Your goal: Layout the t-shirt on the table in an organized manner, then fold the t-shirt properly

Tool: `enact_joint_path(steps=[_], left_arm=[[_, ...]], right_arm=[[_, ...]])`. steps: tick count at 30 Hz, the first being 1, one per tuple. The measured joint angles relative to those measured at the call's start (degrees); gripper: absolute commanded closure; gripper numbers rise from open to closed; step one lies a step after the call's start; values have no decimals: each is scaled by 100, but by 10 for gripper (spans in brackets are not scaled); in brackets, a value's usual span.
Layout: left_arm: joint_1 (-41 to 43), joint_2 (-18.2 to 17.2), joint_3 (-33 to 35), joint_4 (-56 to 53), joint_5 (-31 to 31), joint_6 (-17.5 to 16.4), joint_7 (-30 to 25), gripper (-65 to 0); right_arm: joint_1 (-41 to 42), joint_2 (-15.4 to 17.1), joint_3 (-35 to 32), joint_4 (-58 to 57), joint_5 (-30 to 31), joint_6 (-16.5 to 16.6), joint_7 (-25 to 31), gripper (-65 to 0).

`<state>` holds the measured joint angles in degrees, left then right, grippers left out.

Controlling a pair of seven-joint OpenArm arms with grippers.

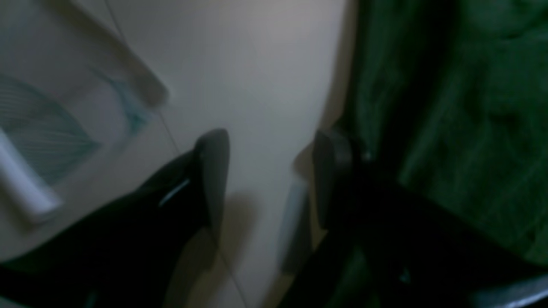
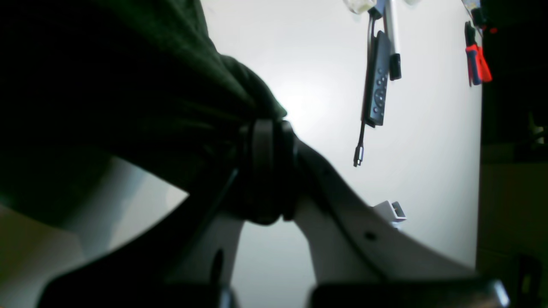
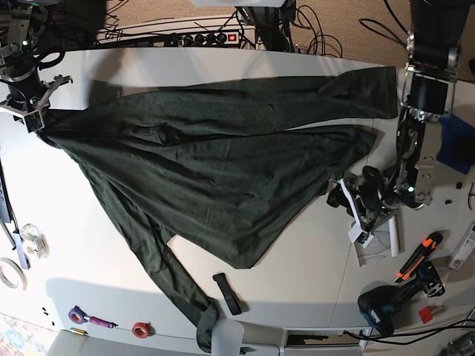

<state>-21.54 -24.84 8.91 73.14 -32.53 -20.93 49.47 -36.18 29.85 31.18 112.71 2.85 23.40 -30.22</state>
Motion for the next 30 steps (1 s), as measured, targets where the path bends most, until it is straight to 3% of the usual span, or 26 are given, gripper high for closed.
enact_joint_path(steps=[6, 22, 30], left_arm=[[-81, 181, 0, -304, -46, -267, -4, -304], [-2, 184, 0, -304, -52, -293, 105, -304], [203, 181, -31, -271, -203, -444, -133, -304]], right_arm=[[-2, -2, 0, 0, 2, 0, 0, 0], [0, 0, 0, 0, 2, 2, 2, 0], [0, 0, 0, 0, 2, 2, 2, 0]])
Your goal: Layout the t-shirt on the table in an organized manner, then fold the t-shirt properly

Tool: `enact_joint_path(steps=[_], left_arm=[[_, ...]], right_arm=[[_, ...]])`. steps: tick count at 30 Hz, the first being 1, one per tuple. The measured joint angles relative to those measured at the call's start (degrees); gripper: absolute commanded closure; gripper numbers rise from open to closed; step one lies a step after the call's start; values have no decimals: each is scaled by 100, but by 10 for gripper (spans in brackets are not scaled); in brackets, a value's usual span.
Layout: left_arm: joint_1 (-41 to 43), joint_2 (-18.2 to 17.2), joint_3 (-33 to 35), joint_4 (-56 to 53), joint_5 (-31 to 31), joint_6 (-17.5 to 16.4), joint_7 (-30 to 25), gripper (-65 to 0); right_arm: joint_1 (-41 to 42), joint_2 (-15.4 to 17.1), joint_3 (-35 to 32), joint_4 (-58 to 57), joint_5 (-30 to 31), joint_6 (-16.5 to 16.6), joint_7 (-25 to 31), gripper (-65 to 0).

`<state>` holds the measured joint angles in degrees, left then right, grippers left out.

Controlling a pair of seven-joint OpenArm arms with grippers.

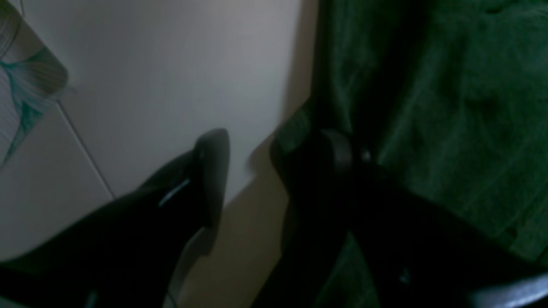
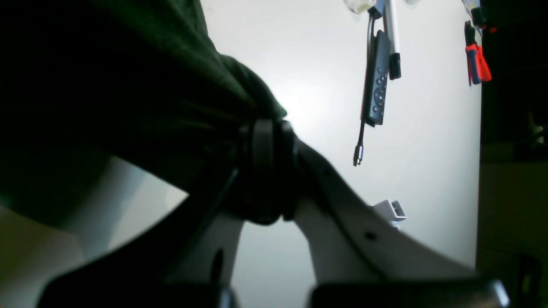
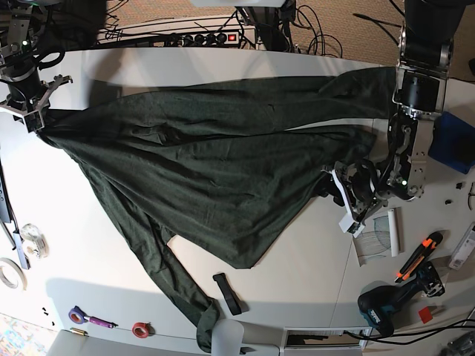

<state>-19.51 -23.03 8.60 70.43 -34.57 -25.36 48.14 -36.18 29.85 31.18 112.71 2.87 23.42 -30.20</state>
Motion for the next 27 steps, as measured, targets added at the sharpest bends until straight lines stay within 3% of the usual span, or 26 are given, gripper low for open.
enact_joint_path(steps=[3, 7, 18, 23, 26, 27], left_arm=[[-2, 0, 2, 0, 0, 0, 4, -294], [15, 0, 0, 0, -37, 2, 17, -208], [146, 2, -4, 11, -363, -149, -24, -202], [155, 68, -4, 11, -343, -149, -63, -98], [160, 151, -4, 7, -332, -146, -44, 0], [166, 181, -4, 4, -317, -146, -46, 0]], right_arm=[[0, 0, 0, 0, 0, 0, 0, 0], [0, 0, 0, 0, 0, 0, 0, 0], [0, 0, 0, 0, 0, -2, 0, 0], [0, 0, 0, 0, 0, -2, 4, 0], [0, -2, 0, 0, 0, -2, 2, 0], [0, 0, 0, 0, 0, -2, 4, 0]])
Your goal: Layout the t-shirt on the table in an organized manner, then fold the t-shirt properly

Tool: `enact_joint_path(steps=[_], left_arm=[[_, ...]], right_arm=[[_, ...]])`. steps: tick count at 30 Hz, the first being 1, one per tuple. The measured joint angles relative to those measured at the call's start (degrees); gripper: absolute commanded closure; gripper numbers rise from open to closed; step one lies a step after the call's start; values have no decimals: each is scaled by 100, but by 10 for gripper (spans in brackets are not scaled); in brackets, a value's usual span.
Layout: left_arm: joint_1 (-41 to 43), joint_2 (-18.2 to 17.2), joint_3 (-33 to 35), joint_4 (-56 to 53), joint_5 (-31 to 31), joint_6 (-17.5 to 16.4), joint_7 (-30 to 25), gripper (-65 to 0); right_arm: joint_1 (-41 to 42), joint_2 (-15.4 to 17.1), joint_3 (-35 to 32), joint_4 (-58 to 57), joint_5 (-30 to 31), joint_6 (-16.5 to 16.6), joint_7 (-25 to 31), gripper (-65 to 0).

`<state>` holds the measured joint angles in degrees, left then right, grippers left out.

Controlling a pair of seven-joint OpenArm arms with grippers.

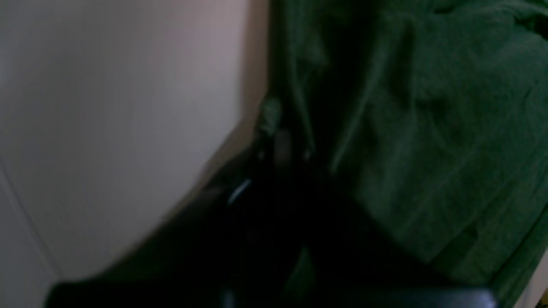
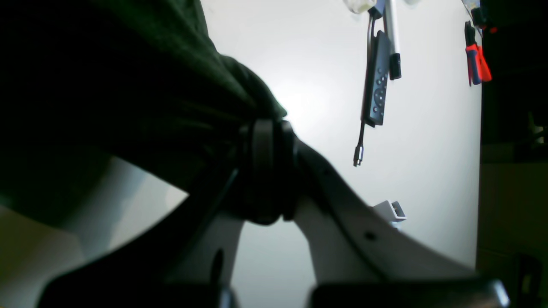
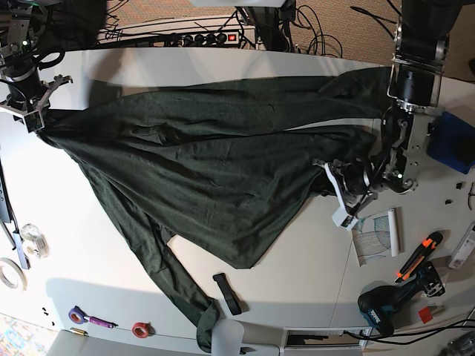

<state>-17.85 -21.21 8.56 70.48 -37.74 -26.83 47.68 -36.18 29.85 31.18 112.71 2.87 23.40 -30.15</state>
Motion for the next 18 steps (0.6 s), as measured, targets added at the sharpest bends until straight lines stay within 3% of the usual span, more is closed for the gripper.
enact_joint_path(steps=[9, 18], left_arm=[[-553, 46, 33, -2, 254, 52, -157, 0], [-1213, 55, 28, 7, 564, 435, -297, 0]], right_arm=[[0, 0, 0, 0, 0, 2, -2, 0], [0, 0, 0, 0, 0, 2, -11, 0]])
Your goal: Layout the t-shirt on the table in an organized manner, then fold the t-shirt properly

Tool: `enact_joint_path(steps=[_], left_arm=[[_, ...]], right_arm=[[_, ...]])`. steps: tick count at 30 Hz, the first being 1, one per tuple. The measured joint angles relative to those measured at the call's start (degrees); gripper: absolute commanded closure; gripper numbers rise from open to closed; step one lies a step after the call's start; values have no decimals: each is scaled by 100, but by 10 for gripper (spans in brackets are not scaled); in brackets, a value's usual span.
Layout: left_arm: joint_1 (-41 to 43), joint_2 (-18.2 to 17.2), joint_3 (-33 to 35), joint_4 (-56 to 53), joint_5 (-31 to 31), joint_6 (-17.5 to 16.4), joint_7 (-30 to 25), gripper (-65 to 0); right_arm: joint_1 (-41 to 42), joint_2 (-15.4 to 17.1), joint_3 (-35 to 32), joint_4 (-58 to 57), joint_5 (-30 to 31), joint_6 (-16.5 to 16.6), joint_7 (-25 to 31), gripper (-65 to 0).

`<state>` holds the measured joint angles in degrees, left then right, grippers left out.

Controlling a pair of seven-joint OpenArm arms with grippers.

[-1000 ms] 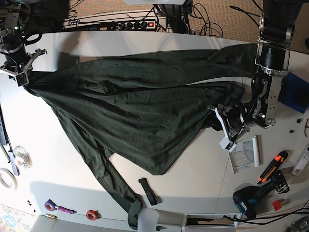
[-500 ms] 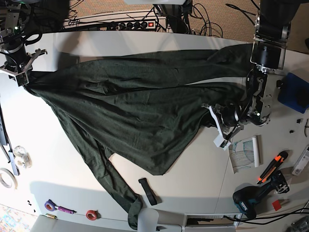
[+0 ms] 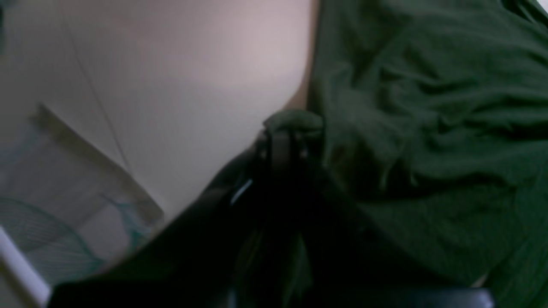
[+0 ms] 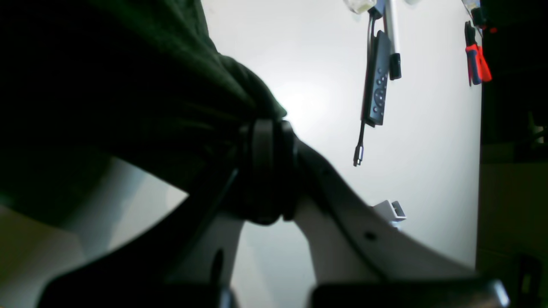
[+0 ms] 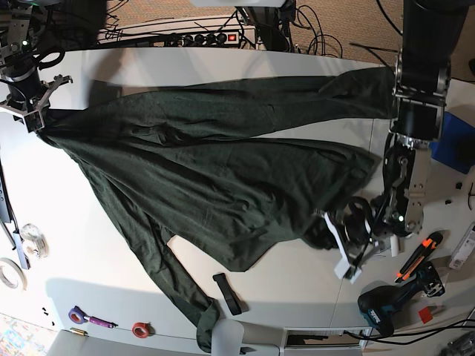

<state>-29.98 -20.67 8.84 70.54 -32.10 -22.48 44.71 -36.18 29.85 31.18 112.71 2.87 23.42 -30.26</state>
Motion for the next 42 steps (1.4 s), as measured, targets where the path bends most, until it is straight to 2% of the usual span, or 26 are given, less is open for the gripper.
enact_joint_path(steps=[4, 9, 15, 17, 19, 21, 22, 23, 24, 26, 29, 30, 32, 34, 36, 37, 38, 41, 42], left_arm=[[-199, -2, 0, 4, 671, 492, -367, 0], [-352, 2, 0, 0, 1154, 872, -752, 0], [-461, 2, 0, 0, 1679, 1502, -782, 0], [-461, 2, 0, -2, 1773, 1631, -874, 0], [-466, 2, 0, -57, 1773, 1550, -1008, -17], [-479, 0, 0, -223, 1786, 1067, -1067, -253], [-476, 7, 4, -310, 1781, 977, -1091, -353], [-468, 13, 9, -402, 1768, 979, -1093, -418], [-466, 17, 9, -503, 1733, 1019, -1095, -439], [-463, 2, 11, -691, 1720, 1209, -1073, -438], [-461, -116, 7, -767, 1364, 1191, -723, -435], [-455, -177, 4, -765, 1176, 1038, -629, -420], [-428, -350, 9, -715, 472, 376, -337, -380], [-369, -483, 11, -616, -87, 48, -197, -361], [-339, -632, 9, -588, -520, -494, -35, -326], [-332, -669, 9, -577, -664, -658, 111, -286], [-304, -669, 9, -568, -656, -651, 184, -230], [-22, -619, 4, -566, -448, -656, -179, 0], [116, -588, 11, -566, -216, -584, -411, 0]], right_arm=[[0, 0, 0, 0, 0, 0, -42, 0], [0, 0, 0, 0, 0, 26, -39, 0], [-2, -2, 0, 0, 0, 46, -42, 0], [0, 0, 0, 0, 0, 44, -39, 0], [0, 0, 0, 0, 0, 44, -39, 0], [0, 0, 0, 0, 0, 44, -39, 0], [0, 0, 0, 0, 0, 44, -42, 0], [0, 0, 0, 0, 0, 44, -39, 0], [0, 0, 0, 0, 0, 44, -39, 0], [0, 0, 0, 0, 0, 42, -39, 0], [0, 0, 0, 0, 0, 42, -37, 0], [0, 0, 0, 0, 0, 42, -35, 0], [0, 0, 0, 0, 0, 44, -35, 0], [0, 0, 0, 0, 0, 44, -35, 0], [0, 0, 0, 0, 0, 44, -35, 0], [0, 2, 0, 0, 0, 44, -4, 0], [0, 0, 0, 0, 0, 42, 33, 0], [0, 0, 0, 0, 0, 42, 33, 0], [-2, 0, 0, 0, 0, 42, 33, 0]])
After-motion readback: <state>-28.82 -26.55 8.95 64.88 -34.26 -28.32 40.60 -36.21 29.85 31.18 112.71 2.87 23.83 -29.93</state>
